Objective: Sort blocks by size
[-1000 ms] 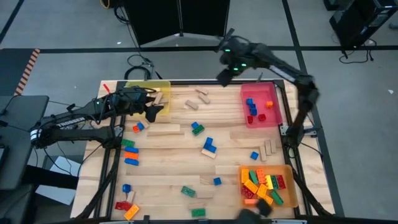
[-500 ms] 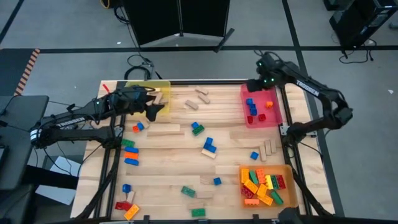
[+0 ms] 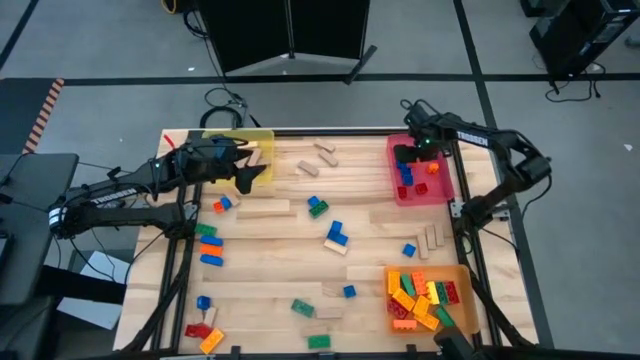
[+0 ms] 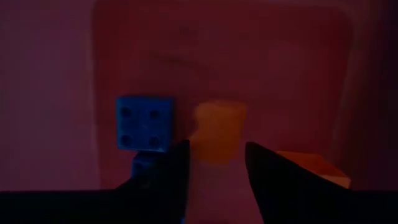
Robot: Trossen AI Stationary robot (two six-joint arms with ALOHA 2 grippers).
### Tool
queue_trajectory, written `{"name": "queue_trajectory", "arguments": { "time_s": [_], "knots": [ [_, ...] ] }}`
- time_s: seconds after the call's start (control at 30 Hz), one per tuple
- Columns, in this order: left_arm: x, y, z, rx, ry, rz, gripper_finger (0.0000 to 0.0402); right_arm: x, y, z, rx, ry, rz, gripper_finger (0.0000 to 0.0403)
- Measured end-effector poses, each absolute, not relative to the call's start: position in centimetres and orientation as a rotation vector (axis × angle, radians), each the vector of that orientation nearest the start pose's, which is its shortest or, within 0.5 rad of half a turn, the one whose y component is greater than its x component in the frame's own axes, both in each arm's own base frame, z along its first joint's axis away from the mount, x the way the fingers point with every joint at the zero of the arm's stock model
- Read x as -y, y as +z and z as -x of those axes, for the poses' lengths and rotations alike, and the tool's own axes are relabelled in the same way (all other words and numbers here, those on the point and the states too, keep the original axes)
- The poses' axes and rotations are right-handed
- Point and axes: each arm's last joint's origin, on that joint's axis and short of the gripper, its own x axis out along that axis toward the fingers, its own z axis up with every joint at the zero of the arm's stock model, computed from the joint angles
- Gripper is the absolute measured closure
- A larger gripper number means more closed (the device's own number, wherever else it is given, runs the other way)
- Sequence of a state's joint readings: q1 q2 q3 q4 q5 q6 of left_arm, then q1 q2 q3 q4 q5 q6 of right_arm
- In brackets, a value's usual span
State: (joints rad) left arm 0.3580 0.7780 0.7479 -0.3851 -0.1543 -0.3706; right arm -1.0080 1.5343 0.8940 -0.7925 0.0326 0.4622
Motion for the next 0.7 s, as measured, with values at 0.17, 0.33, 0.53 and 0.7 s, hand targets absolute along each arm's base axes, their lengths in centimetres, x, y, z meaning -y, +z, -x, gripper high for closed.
{"name": "queue_trajectory", "arguments": {
  "time_s": [0.17,0.33,0.53,0.7],
  "knots": [
    [-6.3,30.3,-15.5,-0.320,0.577,0.400,0.0044,21.6,17.7,-13.5,-1.114,-1.164,-1.043,0.0220],
    [-6.3,30.3,-15.5,-0.319,0.578,0.400,0.0044,20.2,20.0,-13.1,-1.076,-1.120,-1.003,0.0232],
    [-6.3,30.3,-15.4,-0.317,0.598,0.393,0.0044,16.9,24.4,-13.1,-0.887,-0.999,-0.952,0.0245],
    [-6.4,30.3,-15.4,-0.313,0.633,0.383,0.0044,13.0,28.0,-13.0,-0.707,-0.912,-0.948,0.0252]
  ]
}}
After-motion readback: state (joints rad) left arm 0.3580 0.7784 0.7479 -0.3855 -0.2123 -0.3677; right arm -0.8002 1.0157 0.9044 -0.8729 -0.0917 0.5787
